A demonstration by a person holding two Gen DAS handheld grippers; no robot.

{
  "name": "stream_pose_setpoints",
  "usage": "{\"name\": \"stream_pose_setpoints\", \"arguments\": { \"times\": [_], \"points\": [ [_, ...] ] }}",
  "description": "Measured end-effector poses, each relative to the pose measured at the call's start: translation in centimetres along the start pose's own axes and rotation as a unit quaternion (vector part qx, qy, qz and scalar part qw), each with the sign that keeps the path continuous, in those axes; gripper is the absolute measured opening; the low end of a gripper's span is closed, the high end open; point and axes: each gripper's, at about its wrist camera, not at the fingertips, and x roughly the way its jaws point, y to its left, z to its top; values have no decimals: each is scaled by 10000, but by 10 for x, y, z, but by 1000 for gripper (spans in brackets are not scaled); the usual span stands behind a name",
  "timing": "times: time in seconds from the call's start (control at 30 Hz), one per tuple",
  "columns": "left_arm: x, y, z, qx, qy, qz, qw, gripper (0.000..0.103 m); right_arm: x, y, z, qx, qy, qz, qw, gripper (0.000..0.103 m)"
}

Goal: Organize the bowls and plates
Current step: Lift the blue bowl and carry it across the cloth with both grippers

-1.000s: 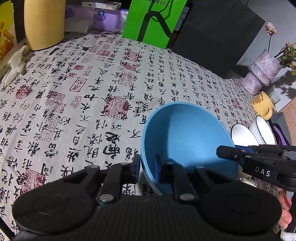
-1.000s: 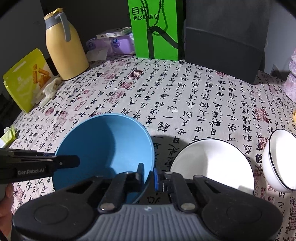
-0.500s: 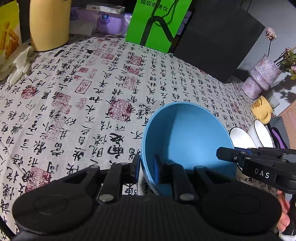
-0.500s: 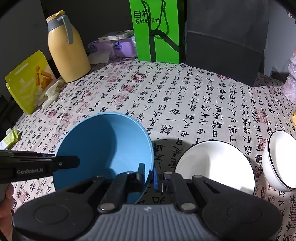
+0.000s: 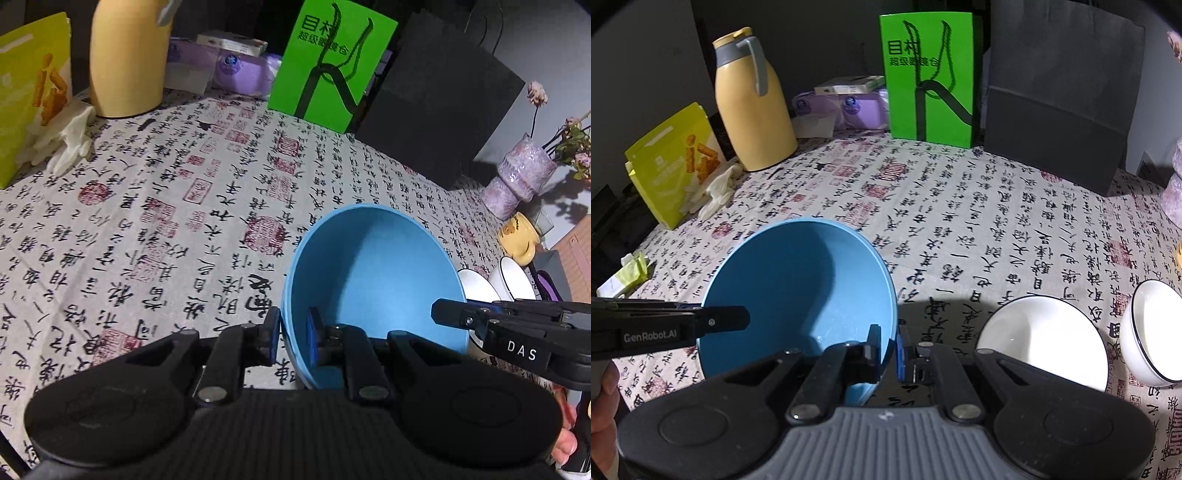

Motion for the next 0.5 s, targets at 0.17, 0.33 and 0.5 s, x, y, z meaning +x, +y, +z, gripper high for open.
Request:
{"name": "stream_pose_setpoints", "arguments": {
  "times": [0.17, 0.33, 0.5],
  "points": [
    [-15, 10, -4, -66, -111, 36, 9999, 15, -4, 14, 0, -98, -43, 58, 9999, 8],
    [-30, 23, -8, -147, -216, 80, 9996, 15, -8, 30, -1, -198, -67, 136, 9997, 8],
    [-46, 39, -14, -229, -307, 151, 9992, 15, -11, 49, -2, -331, -82, 239, 9991, 8]
  ]
}}
